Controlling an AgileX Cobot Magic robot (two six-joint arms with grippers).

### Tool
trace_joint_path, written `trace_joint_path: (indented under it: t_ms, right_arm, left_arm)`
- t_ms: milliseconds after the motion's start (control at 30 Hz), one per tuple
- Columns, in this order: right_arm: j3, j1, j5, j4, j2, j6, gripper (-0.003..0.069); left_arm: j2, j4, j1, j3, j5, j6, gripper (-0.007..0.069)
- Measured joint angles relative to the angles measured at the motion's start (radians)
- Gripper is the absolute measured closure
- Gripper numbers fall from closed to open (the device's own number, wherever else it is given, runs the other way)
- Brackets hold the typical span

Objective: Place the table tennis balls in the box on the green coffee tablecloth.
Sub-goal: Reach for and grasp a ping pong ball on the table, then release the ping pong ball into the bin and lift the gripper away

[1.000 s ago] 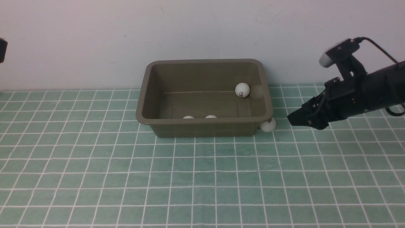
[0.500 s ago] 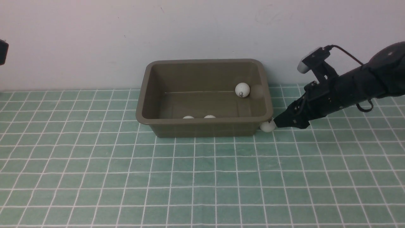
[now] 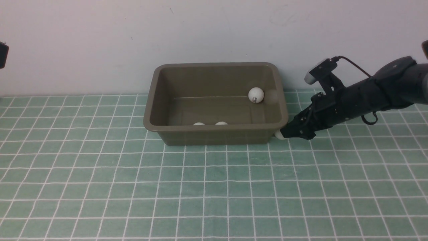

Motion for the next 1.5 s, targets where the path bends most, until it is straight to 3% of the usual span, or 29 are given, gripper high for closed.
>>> trace_joint_path:
  t_ms: [467, 567, 733, 1033, 1367, 1500]
  right_arm:
    - [-0.045, 0.02, -0.068, 0.047, 0.082, -0.014, 0.0142]
    - [-0.045, 0.02, -0.075, 0.068, 0.089, -0.014, 0.0188]
    - [-0.046, 0.017, -0.081, 0.08, 0.089, -0.011, 0.0342]
    - [-0.046, -0.078, -0.055, 0.064, 0.012, 0.031, 0.0336]
    - [-0.048, -0.039, 0.099, 0.308, -0.016, -0.119, 0.0336]
    - [-0.048, -0.002, 0.105, 0.337, -0.016, -0.158, 0.0336]
  left_arm:
    - [0.001, 0.002, 0.0, 0.0, -0.002, 0.0, 0.0198]
    - [0.001, 0.002, 0.0, 0.0, -0.006, 0.0, 0.0198]
    - [0.001, 0.002, 0.0, 0.0, -0.007, 0.0, 0.0198]
    - [0.001, 0.002, 0.0, 0.0, -0.02, 0.0, 0.0198]
    - [0.001, 0.002, 0.0, 0.0, -0.03, 0.0, 0.0198]
    - [0.001, 0.002, 0.0, 0.0, -0.03, 0.0, 0.0198]
